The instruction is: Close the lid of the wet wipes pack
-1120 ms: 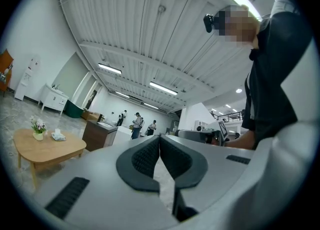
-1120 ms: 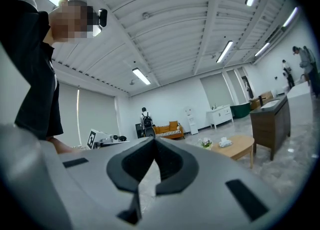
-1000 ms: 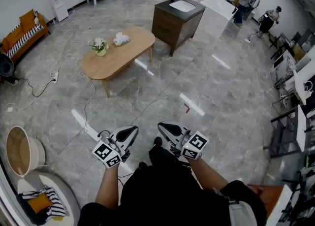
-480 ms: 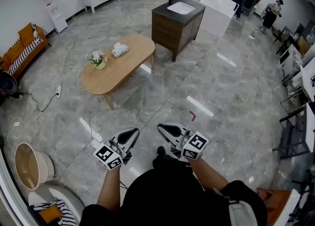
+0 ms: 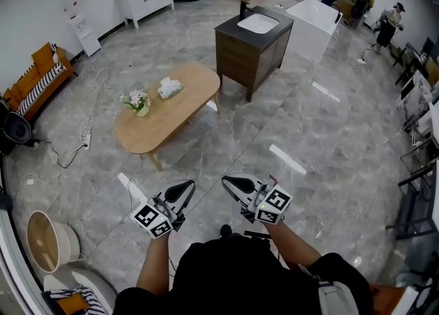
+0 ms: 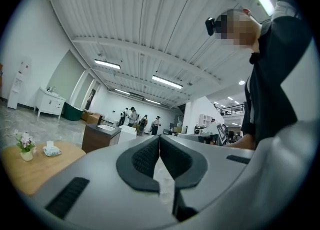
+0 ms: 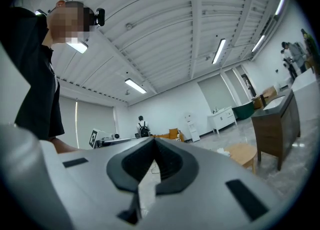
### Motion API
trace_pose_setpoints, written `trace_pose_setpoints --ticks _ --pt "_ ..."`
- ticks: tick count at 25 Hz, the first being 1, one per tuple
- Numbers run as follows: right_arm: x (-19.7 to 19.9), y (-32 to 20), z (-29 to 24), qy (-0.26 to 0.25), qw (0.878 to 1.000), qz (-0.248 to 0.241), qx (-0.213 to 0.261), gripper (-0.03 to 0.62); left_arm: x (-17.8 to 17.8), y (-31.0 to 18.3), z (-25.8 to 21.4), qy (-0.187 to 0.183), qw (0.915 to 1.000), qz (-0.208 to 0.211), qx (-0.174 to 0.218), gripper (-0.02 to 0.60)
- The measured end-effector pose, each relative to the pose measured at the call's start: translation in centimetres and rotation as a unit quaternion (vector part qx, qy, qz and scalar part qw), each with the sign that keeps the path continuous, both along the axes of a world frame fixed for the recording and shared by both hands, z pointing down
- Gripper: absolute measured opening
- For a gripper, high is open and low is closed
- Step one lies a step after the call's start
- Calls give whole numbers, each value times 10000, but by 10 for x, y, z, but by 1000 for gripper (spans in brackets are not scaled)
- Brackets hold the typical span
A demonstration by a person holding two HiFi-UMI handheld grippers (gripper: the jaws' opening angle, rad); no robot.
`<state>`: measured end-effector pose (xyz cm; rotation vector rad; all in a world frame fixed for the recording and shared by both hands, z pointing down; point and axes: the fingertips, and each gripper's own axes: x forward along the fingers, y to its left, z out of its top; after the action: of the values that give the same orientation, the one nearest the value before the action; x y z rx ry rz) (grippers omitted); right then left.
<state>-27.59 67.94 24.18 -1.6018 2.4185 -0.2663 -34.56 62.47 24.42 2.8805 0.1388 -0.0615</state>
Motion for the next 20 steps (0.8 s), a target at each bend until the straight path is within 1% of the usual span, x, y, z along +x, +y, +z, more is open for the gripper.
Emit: trace_pose_setpoints --ticks 4,11,16,20 --pt "24 -11 5 -40 10000 -69 -10 9 25 -11 9 -50 9999 -46 -90 17" --pt "64 -33 19 -143 9998 43 -161 10 59 -36 23 -116 9997 7 -235 17" --pt "95 -61 23 -89 9997 124 -203 10 91 -67 29 -66 9995 71 -285 17" --pt "122 -96 24 -57 9994 171 -304 10 118 -107 31 6 9993 64 -356 15"
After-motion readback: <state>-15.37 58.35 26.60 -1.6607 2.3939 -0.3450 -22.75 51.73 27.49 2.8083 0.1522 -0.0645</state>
